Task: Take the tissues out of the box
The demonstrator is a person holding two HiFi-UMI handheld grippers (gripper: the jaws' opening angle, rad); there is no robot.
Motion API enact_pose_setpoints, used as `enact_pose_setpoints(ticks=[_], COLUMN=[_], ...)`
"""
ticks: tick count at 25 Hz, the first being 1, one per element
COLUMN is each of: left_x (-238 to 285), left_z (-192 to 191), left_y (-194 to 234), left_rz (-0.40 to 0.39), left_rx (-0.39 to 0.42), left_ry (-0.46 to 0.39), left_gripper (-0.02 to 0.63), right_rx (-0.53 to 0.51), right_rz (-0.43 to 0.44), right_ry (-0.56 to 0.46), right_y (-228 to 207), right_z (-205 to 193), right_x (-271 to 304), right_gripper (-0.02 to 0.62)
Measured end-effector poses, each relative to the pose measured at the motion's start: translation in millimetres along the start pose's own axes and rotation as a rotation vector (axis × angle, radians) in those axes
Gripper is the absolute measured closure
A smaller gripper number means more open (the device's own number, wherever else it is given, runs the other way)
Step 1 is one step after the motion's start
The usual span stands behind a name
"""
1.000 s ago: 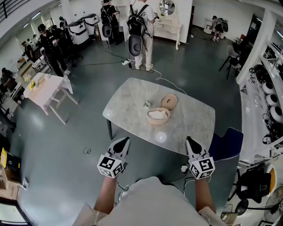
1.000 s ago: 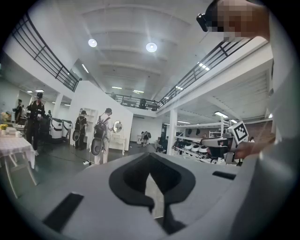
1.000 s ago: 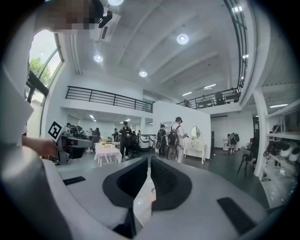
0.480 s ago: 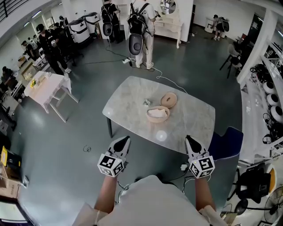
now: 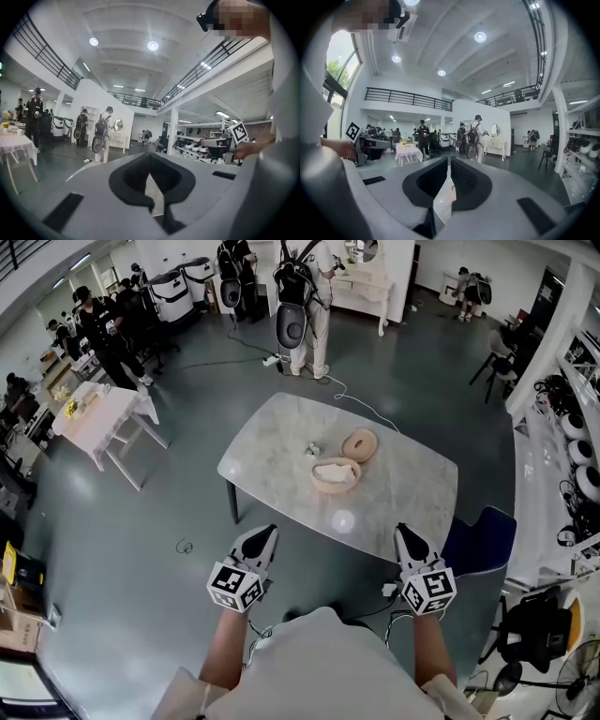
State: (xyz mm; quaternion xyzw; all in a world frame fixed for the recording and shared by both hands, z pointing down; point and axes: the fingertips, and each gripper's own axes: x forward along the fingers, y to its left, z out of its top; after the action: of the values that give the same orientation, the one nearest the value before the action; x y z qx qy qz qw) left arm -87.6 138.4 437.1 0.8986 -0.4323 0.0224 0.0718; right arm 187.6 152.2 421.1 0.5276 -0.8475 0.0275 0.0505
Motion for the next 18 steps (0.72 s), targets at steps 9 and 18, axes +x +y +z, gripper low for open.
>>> enact_pose_setpoints(ticks=[9,18], left_x=[4.4,17.5], left_z=[-6.5,-9.4], left_y=[-5.1,-17.1], left_rz=[0.012,0.031], left_rx=[-0.001,-0.001], left_ry=[0.019,0.035], left_gripper=[0.598,0.598], right_rx=[0.015,0.036], right_rz=[0.002,0.027], right_ry=[0.024,0.027], right_y=[-8.1,-27.5], right_z=[-11.9,-19.0], right_x=[-0.1,1.4], right_gripper=[0.548,0.548])
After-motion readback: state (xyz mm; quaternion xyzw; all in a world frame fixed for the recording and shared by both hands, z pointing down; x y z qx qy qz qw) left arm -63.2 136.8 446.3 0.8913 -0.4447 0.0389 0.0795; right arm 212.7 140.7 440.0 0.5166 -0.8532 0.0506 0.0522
